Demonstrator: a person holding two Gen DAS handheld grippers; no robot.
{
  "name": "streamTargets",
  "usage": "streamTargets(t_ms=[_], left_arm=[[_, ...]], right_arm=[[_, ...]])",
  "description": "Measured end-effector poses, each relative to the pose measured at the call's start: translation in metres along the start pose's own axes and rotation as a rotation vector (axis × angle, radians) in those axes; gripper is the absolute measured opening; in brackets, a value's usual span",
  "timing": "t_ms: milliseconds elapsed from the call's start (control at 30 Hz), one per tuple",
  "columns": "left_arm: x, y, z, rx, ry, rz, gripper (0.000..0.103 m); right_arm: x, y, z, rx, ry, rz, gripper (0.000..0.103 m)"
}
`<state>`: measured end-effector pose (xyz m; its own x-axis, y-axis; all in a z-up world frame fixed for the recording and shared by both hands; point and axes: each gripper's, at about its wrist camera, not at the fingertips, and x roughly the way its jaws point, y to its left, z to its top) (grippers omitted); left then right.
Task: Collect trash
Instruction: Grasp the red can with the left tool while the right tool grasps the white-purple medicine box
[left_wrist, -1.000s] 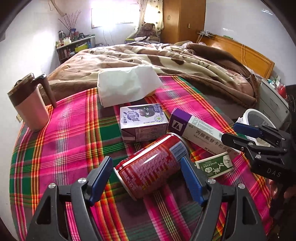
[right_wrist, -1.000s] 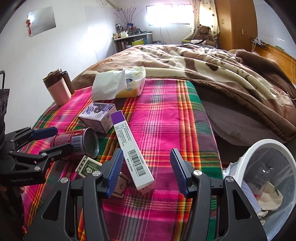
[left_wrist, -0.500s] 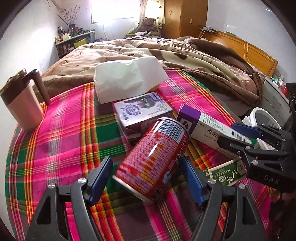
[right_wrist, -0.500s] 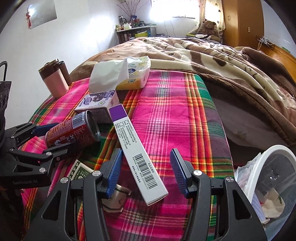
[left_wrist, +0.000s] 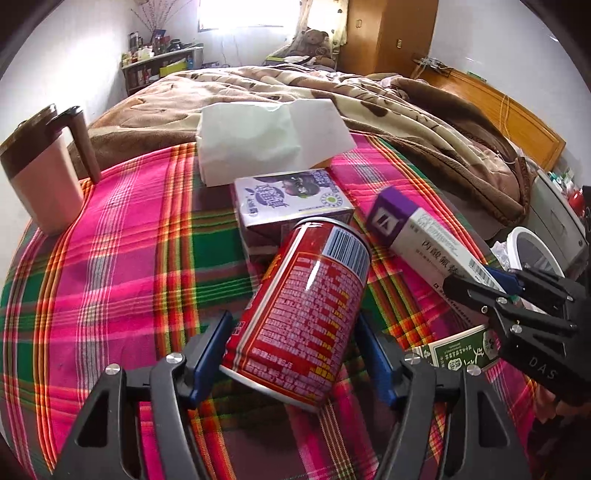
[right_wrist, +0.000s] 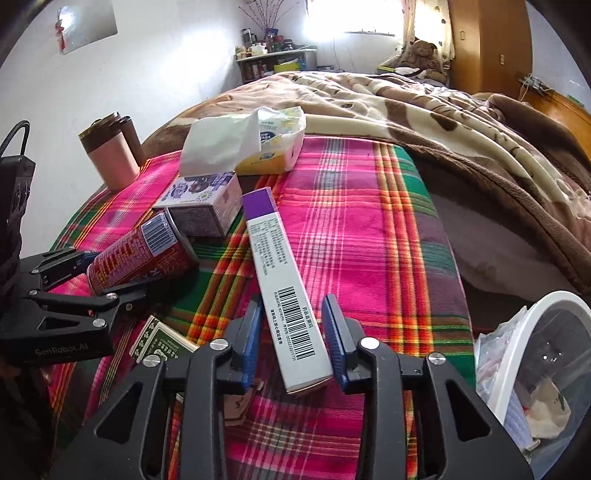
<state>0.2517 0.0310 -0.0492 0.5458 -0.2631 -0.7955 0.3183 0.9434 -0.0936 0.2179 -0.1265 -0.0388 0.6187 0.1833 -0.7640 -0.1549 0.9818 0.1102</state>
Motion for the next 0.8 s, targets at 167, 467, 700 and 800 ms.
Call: streamTargets(t_ms=[167, 467, 700, 800], left_arm=[[-0.001, -0.001, -0.001, -0.013, -0.007, 0.002, 0.066], [-0.013, 0.0, -0.007, -0.048, -0.026, 0.011, 0.06], [-0.026, 0.0, -0.012, -0.08, -0.053, 0.016, 0.059], [-0.03, 0.0, -0.016, -0.09, -0.06, 0.014, 0.058]], right_arm=[[-0.003, -0.002, -0.003, 0.01, -0.005, 0.006, 0.024], [-0.016, 0.0, -0.006, 0.016, -0.041, 0.018, 0.023], [-0.025, -0.002, -0.009, 0.039, -0.062, 0.024, 0.023], [-0.028, -0.003, -0.011, 0.051, -0.069, 0.029, 0.023]])
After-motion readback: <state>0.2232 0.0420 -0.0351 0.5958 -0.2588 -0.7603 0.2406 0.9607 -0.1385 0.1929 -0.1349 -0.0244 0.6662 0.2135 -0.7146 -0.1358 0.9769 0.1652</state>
